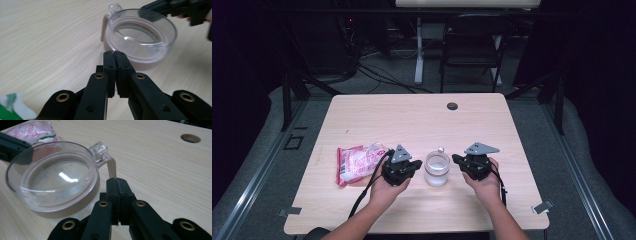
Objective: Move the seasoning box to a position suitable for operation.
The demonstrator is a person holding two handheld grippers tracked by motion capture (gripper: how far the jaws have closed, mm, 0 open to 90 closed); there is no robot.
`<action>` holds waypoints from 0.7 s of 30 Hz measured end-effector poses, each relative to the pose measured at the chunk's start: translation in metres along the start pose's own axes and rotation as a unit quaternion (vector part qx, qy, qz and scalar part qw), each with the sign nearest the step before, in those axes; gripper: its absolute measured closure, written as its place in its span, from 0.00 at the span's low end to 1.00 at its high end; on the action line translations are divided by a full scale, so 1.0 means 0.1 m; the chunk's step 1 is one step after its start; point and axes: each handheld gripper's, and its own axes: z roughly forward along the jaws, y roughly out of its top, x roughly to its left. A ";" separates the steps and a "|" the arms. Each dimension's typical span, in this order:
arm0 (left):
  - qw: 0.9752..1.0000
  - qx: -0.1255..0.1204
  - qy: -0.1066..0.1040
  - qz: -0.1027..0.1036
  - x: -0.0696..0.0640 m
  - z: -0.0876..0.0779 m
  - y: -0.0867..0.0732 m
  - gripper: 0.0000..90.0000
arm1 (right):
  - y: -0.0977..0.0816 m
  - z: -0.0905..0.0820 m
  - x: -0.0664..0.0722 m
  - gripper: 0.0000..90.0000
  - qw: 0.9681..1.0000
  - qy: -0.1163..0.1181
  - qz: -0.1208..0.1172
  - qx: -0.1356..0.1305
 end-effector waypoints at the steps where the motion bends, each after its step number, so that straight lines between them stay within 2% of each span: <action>1: 1.000 0.008 0.004 0.005 -0.02 0.00 -0.02 0.98 | 0.01 0.02 0.00 1.00 1.000 0.005 0.001 0.002; 3: 1.000 0.010 0.009 0.007 -0.04 0.01 -0.07 0.97 | 0.03 0.07 0.00 1.00 1.000 0.015 0.000 0.001; 5: 1.000 0.009 0.002 0.007 -0.06 0.02 -0.09 0.97 | 0.04 0.10 0.01 1.00 1.000 0.019 -0.009 0.007; 6: 1.000 0.011 0.002 0.014 -0.07 0.03 -0.10 0.97 | 0.04 0.11 0.01 1.00 1.000 0.017 -0.011 0.007; 10: 1.000 0.012 0.008 0.021 -0.11 0.01 -0.09 0.96 | 0.05 0.12 -0.01 1.00 1.000 0.029 -0.005 0.009; 13: 1.000 0.017 0.000 0.020 -0.09 0.01 -0.08 0.96 | 0.05 0.10 -0.01 1.00 0.999 0.030 -0.005 0.009; 14: 0.999 0.026 -0.004 0.023 -0.07 0.00 -0.07 0.96 | 0.04 0.09 0.00 1.00 0.999 0.030 -0.006 0.008; 18: 0.999 0.026 -0.007 0.022 -0.04 -0.02 -0.06 0.95 | 0.04 0.07 0.06 1.00 0.999 0.036 -0.019 0.011; 21: 0.999 0.027 -0.003 0.017 0.01 -0.04 -0.06 0.95 | 0.05 0.06 0.14 1.00 0.999 0.029 -0.030 0.015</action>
